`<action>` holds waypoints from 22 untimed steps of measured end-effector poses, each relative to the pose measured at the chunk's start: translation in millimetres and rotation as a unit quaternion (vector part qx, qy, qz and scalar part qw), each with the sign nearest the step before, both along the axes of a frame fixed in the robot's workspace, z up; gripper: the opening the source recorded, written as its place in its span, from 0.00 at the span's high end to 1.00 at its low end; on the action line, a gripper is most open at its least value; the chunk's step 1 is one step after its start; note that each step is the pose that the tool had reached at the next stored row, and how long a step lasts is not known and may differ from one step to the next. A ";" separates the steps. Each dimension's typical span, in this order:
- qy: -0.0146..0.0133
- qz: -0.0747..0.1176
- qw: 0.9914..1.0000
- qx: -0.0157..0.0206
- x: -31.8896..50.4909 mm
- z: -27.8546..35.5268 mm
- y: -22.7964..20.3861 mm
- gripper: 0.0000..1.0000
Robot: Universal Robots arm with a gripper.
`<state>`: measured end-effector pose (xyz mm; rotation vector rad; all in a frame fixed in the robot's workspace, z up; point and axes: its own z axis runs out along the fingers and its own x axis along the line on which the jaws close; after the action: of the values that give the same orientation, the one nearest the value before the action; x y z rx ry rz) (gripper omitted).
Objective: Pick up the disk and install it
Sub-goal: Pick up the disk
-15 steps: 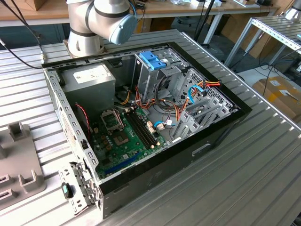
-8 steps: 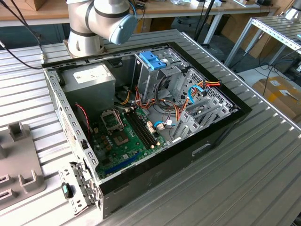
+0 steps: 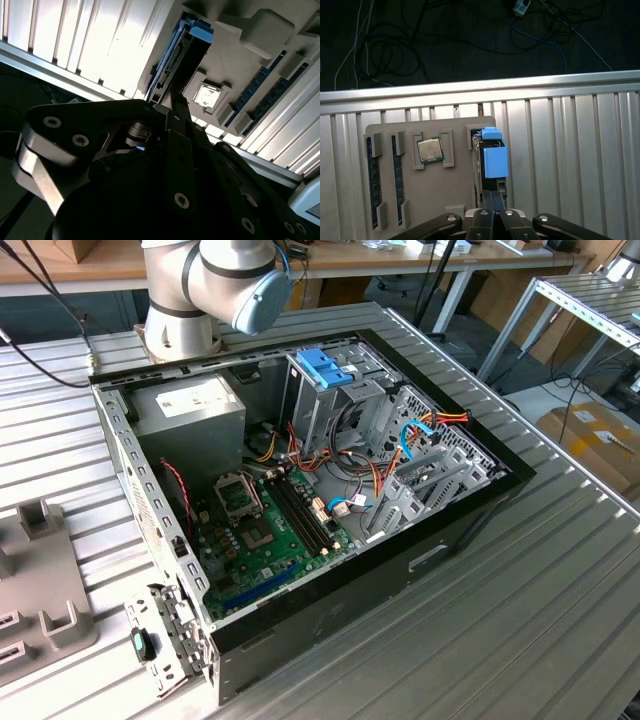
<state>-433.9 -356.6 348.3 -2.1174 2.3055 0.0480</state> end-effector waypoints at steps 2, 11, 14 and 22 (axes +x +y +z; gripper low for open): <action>0.000 0.000 1.000 0.000 0.0 -0.3 0.0 0.89; 0.000 0.000 1.000 0.000 0.0 -1.2 0.0 0.89; 0.000 0.000 1.000 0.000 0.0 -1.2 0.0 0.89; 0.000 0.000 1.000 0.000 0.0 -1.3 0.0 0.83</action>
<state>-433.9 -356.6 347.0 -2.1173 2.3055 0.0480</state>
